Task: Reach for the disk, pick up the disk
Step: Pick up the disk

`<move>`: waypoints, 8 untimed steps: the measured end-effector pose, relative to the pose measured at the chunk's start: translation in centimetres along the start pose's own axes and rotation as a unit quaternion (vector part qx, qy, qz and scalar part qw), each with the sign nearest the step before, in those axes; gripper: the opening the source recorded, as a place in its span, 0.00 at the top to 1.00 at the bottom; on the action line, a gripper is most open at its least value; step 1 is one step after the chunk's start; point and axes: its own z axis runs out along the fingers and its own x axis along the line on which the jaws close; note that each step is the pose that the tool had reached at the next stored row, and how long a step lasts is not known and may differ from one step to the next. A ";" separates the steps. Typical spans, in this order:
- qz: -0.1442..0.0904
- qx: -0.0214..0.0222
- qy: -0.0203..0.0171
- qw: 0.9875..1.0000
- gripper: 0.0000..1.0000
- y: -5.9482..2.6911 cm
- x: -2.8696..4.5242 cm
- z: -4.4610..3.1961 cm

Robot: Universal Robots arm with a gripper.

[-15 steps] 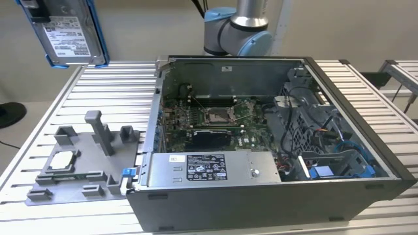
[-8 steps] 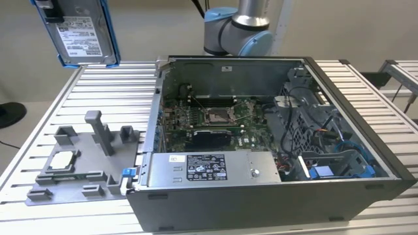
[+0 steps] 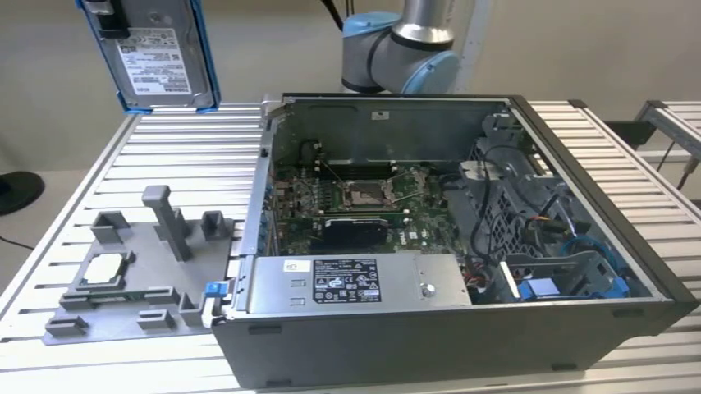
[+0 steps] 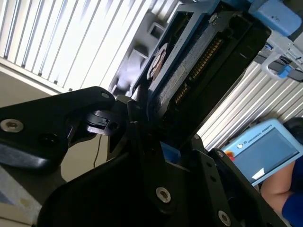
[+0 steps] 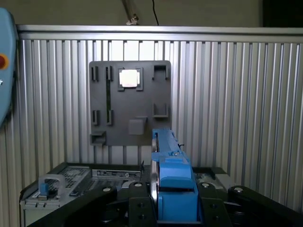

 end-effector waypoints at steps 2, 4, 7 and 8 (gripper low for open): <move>0.000 0.000 0.000 1.000 1.00 -0.83 0.00 0.00; 0.000 0.000 0.000 1.000 1.00 -1.70 -0.01 0.01; 0.000 0.000 0.000 1.000 1.00 -3.00 -0.01 0.03; 0.000 0.000 0.000 1.000 1.00 -3.43 -0.01 0.03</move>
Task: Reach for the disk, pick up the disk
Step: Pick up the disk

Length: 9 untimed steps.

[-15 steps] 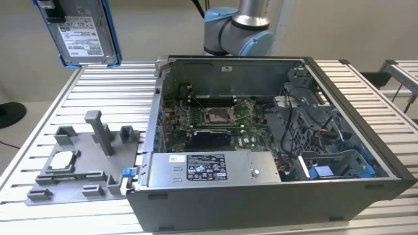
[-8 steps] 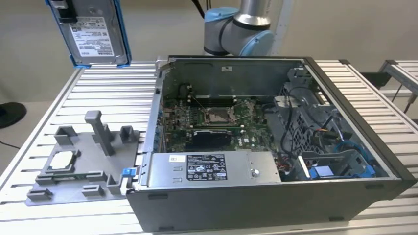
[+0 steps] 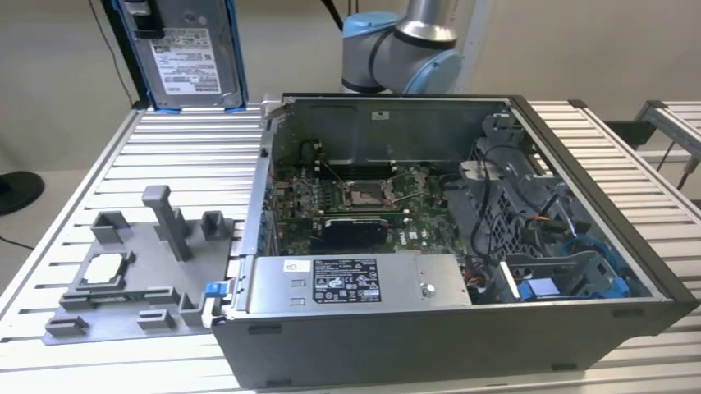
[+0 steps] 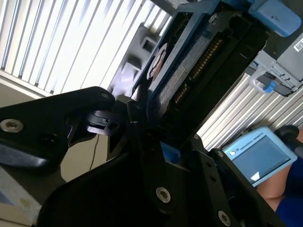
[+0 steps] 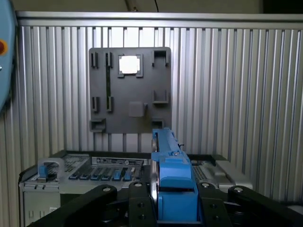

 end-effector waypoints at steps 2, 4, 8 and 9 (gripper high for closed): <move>0.000 0.000 0.000 1.000 1.00 -0.81 0.00 0.01; 0.000 0.000 0.000 1.000 1.00 -1.64 0.00 0.02; 0.000 0.000 0.000 1.000 1.00 -3.13 -0.01 0.03; 0.000 0.000 0.000 1.000 1.00 -3.49 -0.01 0.04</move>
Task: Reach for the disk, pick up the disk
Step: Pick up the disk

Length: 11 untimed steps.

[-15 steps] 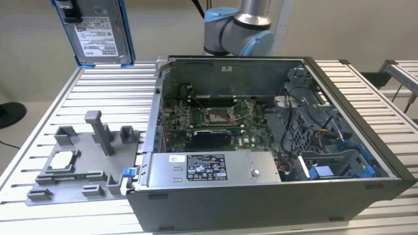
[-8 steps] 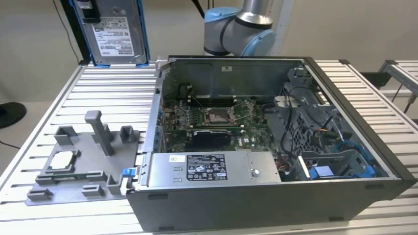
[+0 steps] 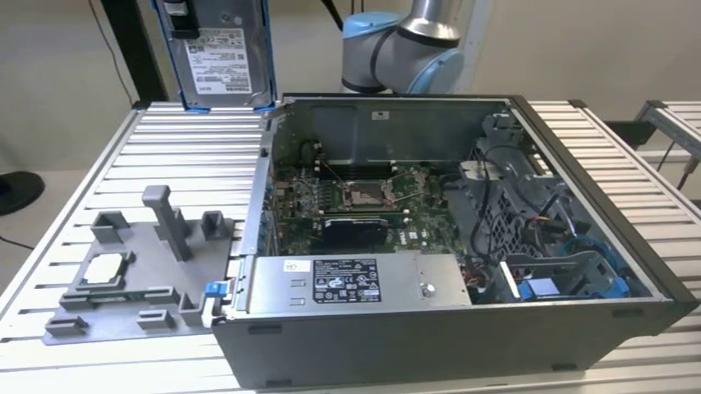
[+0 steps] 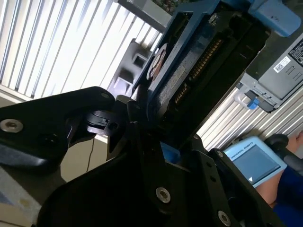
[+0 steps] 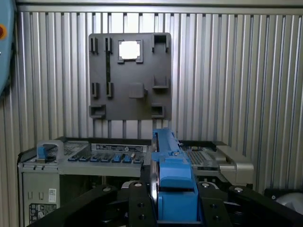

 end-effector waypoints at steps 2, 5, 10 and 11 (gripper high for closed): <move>0.000 0.000 0.000 1.000 1.00 -0.68 0.00 0.00; 0.000 0.000 0.000 1.000 1.00 -1.65 0.00 0.01; 0.000 0.000 0.000 1.000 1.00 -3.18 -0.01 0.02; 0.000 0.000 0.000 1.000 1.00 -3.49 -0.01 0.03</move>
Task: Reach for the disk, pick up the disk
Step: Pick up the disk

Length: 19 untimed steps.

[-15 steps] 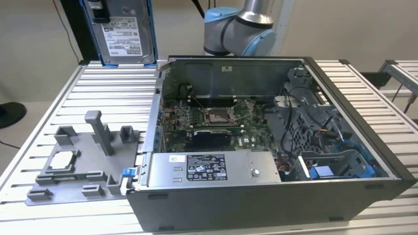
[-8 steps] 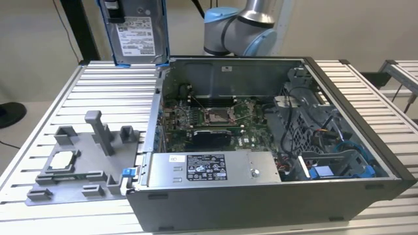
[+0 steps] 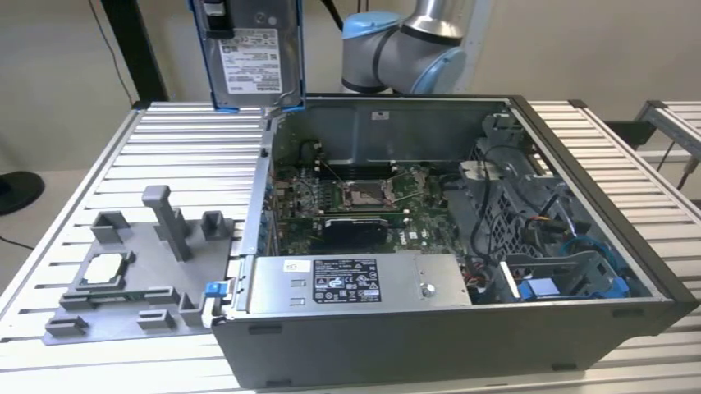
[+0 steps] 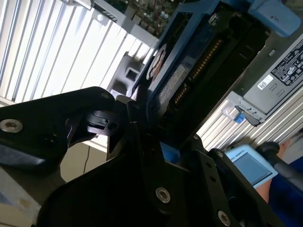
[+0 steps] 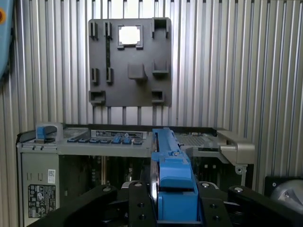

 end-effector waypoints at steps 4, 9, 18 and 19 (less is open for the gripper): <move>0.000 0.000 0.000 1.000 1.00 -1.14 0.00 0.01; 0.000 0.000 0.000 1.000 1.00 -2.70 0.00 0.02; 0.000 0.000 0.000 1.000 1.00 -5.95 -0.01 0.05; 0.000 0.000 0.000 1.000 1.00 -6.33 -0.01 0.05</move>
